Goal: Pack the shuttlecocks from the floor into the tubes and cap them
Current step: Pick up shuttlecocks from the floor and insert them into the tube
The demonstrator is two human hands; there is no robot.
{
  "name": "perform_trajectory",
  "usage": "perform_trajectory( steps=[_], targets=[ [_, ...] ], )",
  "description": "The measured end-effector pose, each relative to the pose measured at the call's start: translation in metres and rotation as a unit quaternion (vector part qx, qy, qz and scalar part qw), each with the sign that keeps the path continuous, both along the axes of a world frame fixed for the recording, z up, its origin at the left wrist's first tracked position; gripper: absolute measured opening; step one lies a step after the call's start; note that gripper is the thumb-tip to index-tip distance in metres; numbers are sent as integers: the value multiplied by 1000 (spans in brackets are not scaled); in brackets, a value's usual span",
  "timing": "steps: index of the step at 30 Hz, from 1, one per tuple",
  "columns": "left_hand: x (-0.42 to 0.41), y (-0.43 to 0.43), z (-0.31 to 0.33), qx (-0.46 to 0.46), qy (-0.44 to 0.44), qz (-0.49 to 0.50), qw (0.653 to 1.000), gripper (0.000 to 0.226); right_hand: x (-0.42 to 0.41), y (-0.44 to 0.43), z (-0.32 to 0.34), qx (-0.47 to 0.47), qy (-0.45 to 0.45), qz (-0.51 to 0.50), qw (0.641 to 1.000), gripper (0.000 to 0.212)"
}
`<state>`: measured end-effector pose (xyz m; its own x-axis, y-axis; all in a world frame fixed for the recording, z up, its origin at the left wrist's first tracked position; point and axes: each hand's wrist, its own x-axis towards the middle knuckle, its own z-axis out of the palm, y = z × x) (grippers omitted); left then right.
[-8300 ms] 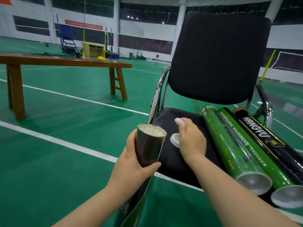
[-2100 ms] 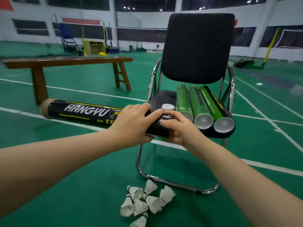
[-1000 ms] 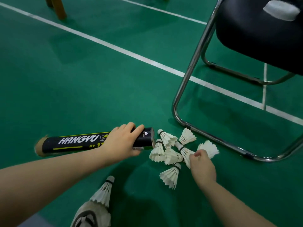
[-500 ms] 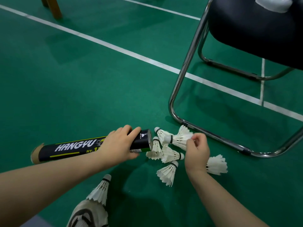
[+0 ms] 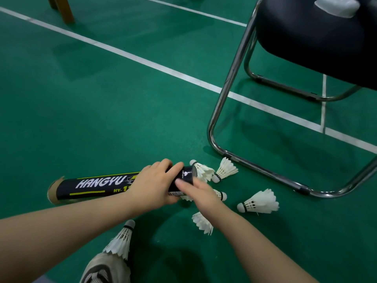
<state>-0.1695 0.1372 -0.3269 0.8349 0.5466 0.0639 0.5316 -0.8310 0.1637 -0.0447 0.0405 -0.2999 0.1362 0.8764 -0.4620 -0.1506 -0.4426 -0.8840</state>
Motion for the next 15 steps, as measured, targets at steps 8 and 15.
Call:
perform_trajectory(
  steps=[8,15],
  targets=[
    [7,-5,2,11,6,-34,999,78,14,-3,5,-13,31,-53,998,14],
    [1,0,4,-12,22,2,1000,81,106,-44,-37,-213,-435,-220,847,35]
  ],
)
